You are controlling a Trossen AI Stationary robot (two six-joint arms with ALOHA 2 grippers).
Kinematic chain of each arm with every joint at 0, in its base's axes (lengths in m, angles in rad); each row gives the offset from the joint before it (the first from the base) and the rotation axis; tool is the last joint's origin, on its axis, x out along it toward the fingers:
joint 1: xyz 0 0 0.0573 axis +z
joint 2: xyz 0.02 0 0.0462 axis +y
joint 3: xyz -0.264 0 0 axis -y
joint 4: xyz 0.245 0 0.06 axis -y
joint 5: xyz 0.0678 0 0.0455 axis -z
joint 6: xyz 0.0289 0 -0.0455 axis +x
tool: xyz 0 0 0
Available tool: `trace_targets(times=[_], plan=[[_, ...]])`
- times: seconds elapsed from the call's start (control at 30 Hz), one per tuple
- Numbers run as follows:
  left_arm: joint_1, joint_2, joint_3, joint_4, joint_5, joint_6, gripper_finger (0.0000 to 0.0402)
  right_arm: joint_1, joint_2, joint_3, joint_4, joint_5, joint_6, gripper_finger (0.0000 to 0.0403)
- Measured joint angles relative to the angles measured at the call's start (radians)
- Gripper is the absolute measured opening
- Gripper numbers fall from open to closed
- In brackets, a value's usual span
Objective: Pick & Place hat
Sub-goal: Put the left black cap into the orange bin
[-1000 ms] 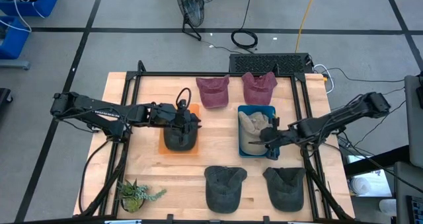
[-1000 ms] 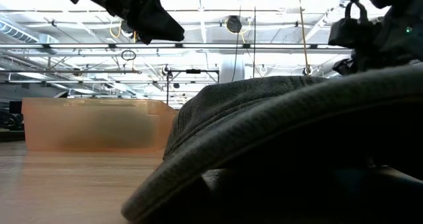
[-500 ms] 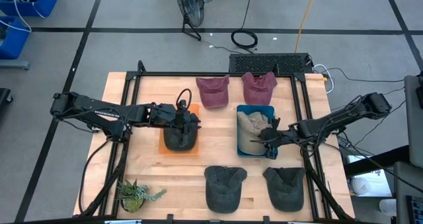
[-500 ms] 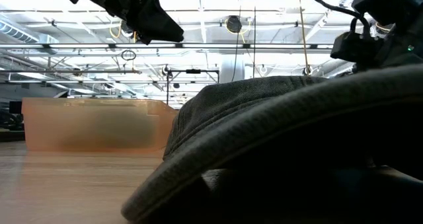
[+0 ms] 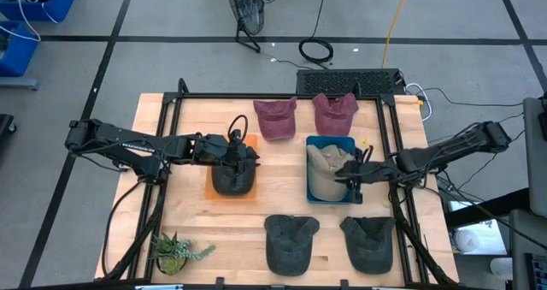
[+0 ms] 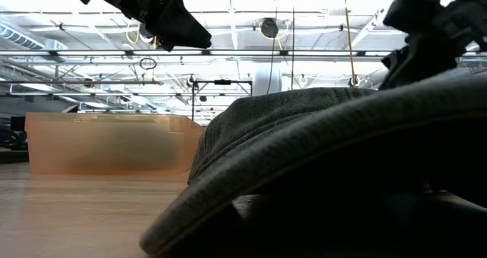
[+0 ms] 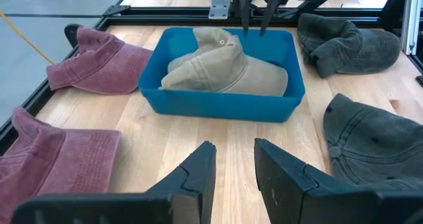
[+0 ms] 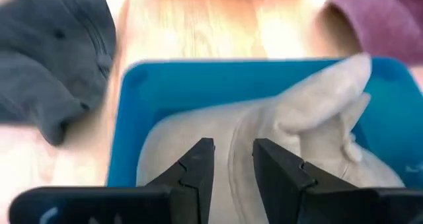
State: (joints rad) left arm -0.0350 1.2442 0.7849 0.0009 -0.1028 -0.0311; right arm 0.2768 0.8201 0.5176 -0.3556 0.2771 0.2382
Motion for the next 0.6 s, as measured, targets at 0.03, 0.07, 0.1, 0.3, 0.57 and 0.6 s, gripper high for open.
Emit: trace_targets(times=[0.03, 0.07, 0.1, 0.3, 0.57, 0.6], plan=[[0.0, 0.0, 0.0, 0.0, 0.0, 0.0, 0.0108, 0.0, -0.008, 0.005, 0.002, 0.002, 0.0, 0.0093], [0.0, 0.0, 0.0, -0.001, 0.0, 0.0, 0.0108, 0.0, -0.013, 0.009, 0.002, 0.002, 0.0, 0.0093], [0.0, 0.0, 0.0, -0.001, 0.0, 0.0, 0.0108, 0.0, -0.014, 0.013, 0.002, 0.003, 0.0, 0.0093], [0.0, 0.0, 0.0, 0.006, 0.162, 0.02, 0.0108, 0.0, -0.003, 0.02, 0.02, 0.005, 0.027, 0.0093], [-0.147, -0.001, 0.0, 0.155, 0.324, 0.112, 0.0108, 0.0, 0.01, 0.02, 0.14, 0.063, 0.004, 0.0093], [-0.17, -0.001, 0.0, 0.162, 0.287, 0.128, 0.0108, 0.0, 0.008, 0.02, 0.158, 0.063, 0.004, 0.0093]])
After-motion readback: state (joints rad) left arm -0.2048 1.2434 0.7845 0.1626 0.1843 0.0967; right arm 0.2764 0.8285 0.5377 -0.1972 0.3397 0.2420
